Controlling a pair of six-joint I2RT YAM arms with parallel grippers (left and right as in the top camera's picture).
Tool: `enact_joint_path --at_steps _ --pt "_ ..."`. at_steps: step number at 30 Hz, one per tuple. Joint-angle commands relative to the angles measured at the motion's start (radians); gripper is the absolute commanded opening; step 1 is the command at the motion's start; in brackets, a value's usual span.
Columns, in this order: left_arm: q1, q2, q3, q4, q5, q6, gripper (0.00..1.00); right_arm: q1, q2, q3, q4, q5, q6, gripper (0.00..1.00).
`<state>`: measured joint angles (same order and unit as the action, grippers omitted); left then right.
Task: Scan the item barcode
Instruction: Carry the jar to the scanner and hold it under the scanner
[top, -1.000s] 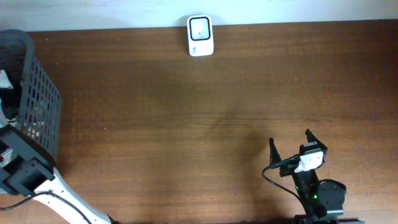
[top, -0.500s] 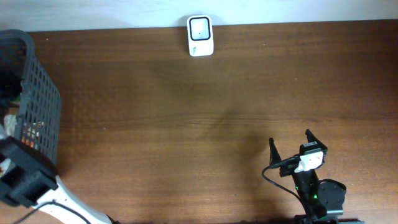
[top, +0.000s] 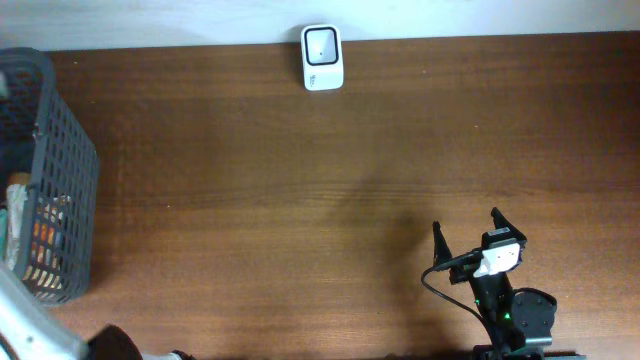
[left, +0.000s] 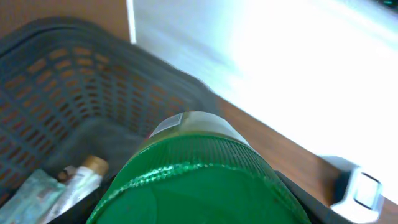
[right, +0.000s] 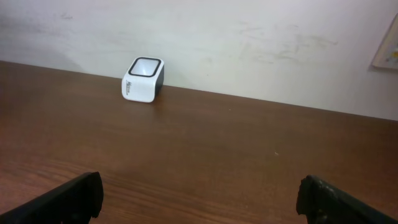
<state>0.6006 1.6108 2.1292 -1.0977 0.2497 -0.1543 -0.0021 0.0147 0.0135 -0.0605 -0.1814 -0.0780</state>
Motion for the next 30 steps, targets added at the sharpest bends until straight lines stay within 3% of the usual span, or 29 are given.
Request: enact_joint_path --at_steps 1,7,15,21,30 --pt "-0.137 -0.059 0.022 -0.035 0.036 -0.013 0.59 0.002 -0.008 -0.008 -0.003 0.002 0.007 0.98" --pt "-0.488 -0.009 -0.025 -0.117 0.035 0.085 0.63 0.002 -0.008 -0.008 -0.003 0.002 0.007 0.98" --pt "-0.88 0.209 -0.153 -0.14 0.036 0.502 0.67 0.002 -0.008 -0.008 -0.003 0.002 0.007 0.98" --pt "-1.017 0.418 -0.153 -0.164 0.036 0.727 0.67 0.002 -0.008 -0.008 -0.003 0.002 0.007 0.98" --pt "-1.125 0.641 -0.153 -0.132 0.069 0.921 0.7 0.002 -0.008 -0.008 -0.003 0.002 0.007 0.98"
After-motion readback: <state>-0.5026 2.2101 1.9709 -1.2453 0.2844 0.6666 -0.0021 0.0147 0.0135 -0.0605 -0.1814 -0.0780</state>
